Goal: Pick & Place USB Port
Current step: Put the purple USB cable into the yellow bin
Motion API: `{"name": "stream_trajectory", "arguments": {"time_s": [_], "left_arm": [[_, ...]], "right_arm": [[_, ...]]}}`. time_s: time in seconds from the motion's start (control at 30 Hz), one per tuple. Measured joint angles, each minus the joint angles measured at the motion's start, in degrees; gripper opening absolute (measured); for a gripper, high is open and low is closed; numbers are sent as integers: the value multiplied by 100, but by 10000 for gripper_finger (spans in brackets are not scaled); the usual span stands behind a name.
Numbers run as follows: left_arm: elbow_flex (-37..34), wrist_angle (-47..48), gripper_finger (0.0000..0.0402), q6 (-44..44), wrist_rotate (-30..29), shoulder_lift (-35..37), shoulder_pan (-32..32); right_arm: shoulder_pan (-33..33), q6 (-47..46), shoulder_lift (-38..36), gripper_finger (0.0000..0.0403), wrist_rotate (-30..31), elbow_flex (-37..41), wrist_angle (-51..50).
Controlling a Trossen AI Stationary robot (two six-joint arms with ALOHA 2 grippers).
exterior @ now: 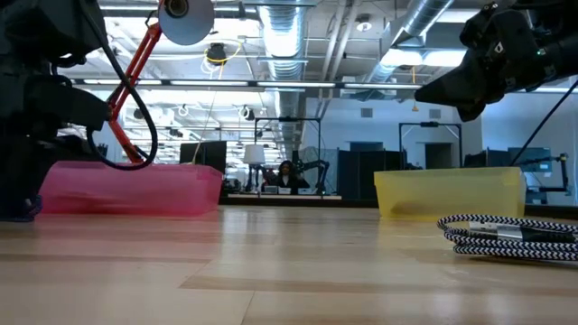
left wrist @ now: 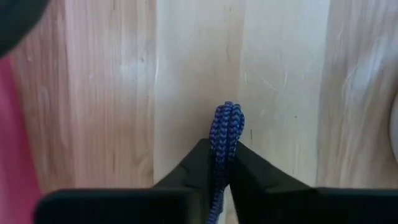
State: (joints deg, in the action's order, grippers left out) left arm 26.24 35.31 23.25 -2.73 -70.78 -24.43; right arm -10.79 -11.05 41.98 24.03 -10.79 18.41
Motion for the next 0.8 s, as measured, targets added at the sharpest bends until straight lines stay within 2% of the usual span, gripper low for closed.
{"name": "stream_trajectory", "arguments": {"time_s": [0.03, 0.2, 0.4, 0.63, 0.8], "left_arm": [[0, -11, 27, 1, -18, 0, 0], [-7, -328, 27, 127, -121, 0, 2], [-7, -1601, 27, 143, -556, -30, 7], [464, -2111, 27, -667, -1379, -26, 316], [816, -2785, 27, -1506, -1617, -20, 729]], "right_arm": [[0, 0, 0, 8, 0, 0, 0], [0, 0, 0, 8, 0, 0, 0], [0, 28, 0, 8, 0, 0, 0], [3, 48, 0, 8, 0, 0, -4], [2, 48, 2, 8, 0, 0, -6]]}}
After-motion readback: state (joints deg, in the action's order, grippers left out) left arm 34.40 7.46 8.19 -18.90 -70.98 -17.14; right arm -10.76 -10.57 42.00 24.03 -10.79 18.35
